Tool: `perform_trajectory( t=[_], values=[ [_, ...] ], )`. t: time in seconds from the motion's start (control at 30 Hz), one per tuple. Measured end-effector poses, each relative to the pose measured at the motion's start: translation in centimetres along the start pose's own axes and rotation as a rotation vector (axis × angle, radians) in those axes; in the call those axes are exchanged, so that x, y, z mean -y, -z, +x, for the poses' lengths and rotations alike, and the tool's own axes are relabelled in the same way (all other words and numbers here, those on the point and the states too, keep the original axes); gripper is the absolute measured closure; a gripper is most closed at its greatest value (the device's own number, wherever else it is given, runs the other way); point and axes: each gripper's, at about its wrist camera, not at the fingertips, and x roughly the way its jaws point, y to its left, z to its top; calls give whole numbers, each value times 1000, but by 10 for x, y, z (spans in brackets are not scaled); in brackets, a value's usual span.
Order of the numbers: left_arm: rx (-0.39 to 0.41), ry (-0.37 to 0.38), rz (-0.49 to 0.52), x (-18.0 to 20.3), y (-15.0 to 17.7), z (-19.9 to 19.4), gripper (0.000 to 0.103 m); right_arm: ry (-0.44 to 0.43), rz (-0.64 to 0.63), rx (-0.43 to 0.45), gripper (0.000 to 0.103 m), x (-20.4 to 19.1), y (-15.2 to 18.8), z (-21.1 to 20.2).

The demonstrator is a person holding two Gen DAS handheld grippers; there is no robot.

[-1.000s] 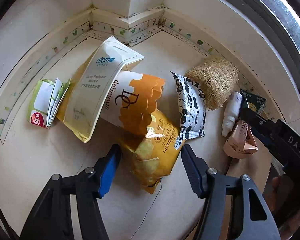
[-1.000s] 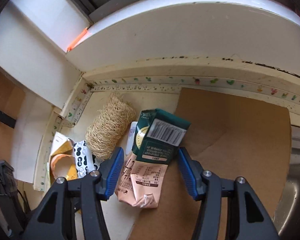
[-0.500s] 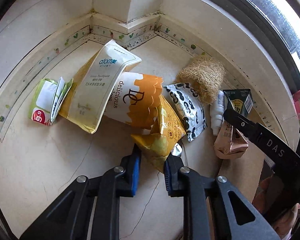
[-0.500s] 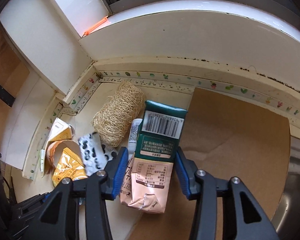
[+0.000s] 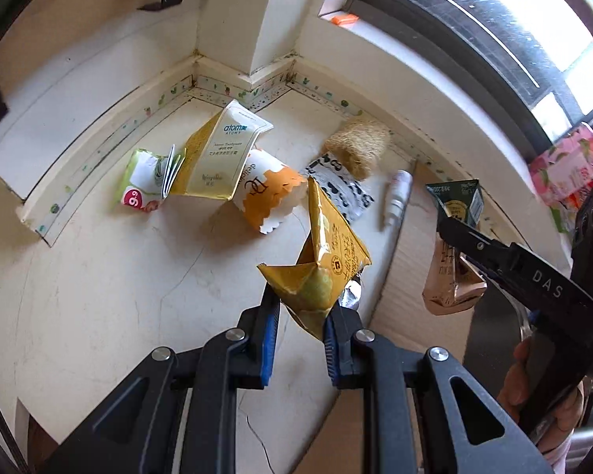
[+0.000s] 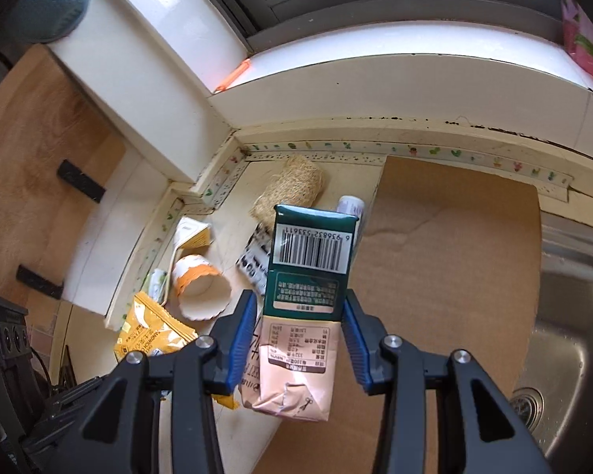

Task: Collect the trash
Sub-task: 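Grasp the yellow snack bag with the left tool while the right tool grasps the green-and-pink packet, then carry the yellow bag and green packet down over the trash bin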

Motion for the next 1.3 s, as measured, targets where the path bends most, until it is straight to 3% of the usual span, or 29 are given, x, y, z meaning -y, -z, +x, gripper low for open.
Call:
perform_trajectory(
  t=[0.3,0.63,1.03,1.3],
  values=[
    [49,59,66,4,36,-77,85,-24,-19,34,62,-26,39,-63],
    [68,139,159,-12,108,-163,85,-20,-42,95,64,-69,106,-146],
    [61,264,243,-46,219,-231,85,16,-69,135,65,-131,225,-234],
    [16,266,308,-85,285,-238,85,36,-52,91,65,-153,310,-249]
  ],
)
